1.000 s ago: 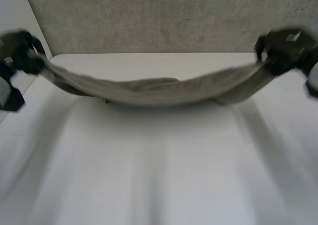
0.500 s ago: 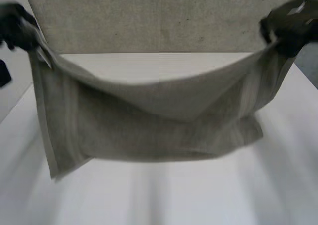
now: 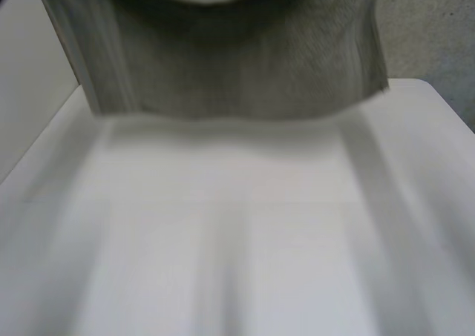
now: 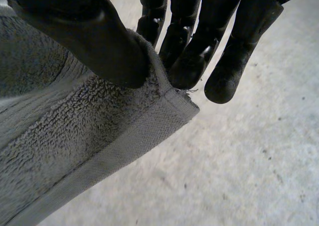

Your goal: Fold the towel.

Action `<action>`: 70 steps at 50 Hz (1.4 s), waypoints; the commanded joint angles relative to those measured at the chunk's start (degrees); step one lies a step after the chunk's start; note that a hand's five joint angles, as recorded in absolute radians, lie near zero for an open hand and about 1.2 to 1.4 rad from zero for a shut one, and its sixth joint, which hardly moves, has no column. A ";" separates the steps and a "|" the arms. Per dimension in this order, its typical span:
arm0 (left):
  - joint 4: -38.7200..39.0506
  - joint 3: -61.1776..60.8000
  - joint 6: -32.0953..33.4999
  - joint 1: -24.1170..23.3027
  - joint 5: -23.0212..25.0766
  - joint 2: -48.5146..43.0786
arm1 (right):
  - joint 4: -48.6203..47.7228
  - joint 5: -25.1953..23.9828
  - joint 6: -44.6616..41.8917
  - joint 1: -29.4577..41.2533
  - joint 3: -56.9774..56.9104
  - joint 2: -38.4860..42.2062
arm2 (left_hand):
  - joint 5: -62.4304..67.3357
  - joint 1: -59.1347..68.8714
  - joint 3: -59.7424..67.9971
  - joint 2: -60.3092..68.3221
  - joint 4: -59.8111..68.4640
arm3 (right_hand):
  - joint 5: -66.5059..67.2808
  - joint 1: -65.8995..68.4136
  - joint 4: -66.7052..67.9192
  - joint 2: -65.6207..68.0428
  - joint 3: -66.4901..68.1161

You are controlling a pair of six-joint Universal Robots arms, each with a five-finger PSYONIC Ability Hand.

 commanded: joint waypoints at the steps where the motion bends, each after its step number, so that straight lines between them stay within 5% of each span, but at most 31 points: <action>1: 6.87 -6.39 -5.84 0.52 0.12 1.53 | 4.36 -2.11 -2.25 0.24 3.91 -0.32 | -15.27 -1.82 -7.37 -5.78 -6.82 | 3.01 3.19 3.49 3.88 3.18; 14: 16.10 -37.15 -3.20 4.21 6.80 -1.81 | 3.49 -15.46 -12.34 -2.39 39.02 -0.32 | -15.27 -1.82 -7.37 -5.78 -6.82 | 3.01 3.19 3.49 3.88 3.18; 23: 20.06 -53.92 8.73 7.90 12.42 -2.78 | -4.17 -16.88 -18.07 -4.51 58.32 -2.08 | -15.27 -1.82 -7.37 -5.78 -6.82 | 3.01 3.19 3.49 3.88 3.18; 38: 11.71 -70.71 10.33 17.91 26.21 22.16 | 6.10 -17.05 -17.28 -16.09 67.28 -30.62 | -15.27 -1.82 -7.37 -5.78 -6.82 | 3.01 3.19 3.49 3.88 3.18; 42: 11.35 -73.00 9.98 20.11 27.80 25.51 | 9.70 -18.45 -17.63 -18.73 67.19 -32.92 | -15.27 -1.82 -7.37 -5.78 -6.82 | 3.01 3.19 3.49 3.88 3.18; 52: 11.35 -76.18 10.16 20.38 27.54 26.23 | 13.41 -21.45 -19.92 -20.33 69.22 -29.41 | -15.27 -1.82 -7.37 -5.78 -6.82 | 3.01 3.19 3.49 3.88 3.18; 61: 11.79 -71.78 10.07 18.36 26.14 18.23 | 15.70 -15.56 -31.08 -16.55 67.46 -15.88 | -15.27 -1.82 -7.37 -5.78 -6.82 | 3.01 3.19 3.49 3.88 3.18; 63: 12.49 -67.50 10.42 14.95 23.69 12.29 | 15.78 -10.92 -31.43 -13.49 62.82 -10.89 | -15.27 -1.82 -7.37 -5.78 -6.82 | 3.01 3.19 3.49 3.88 3.18; 70: 12.24 -54.51 12.34 8.53 13.95 -1.77 | 15.26 -6.07 -29.86 -10.04 52.63 -2.01 | -15.27 -1.82 -7.37 -5.78 -6.82 | 3.01 3.19 3.49 3.88 3.18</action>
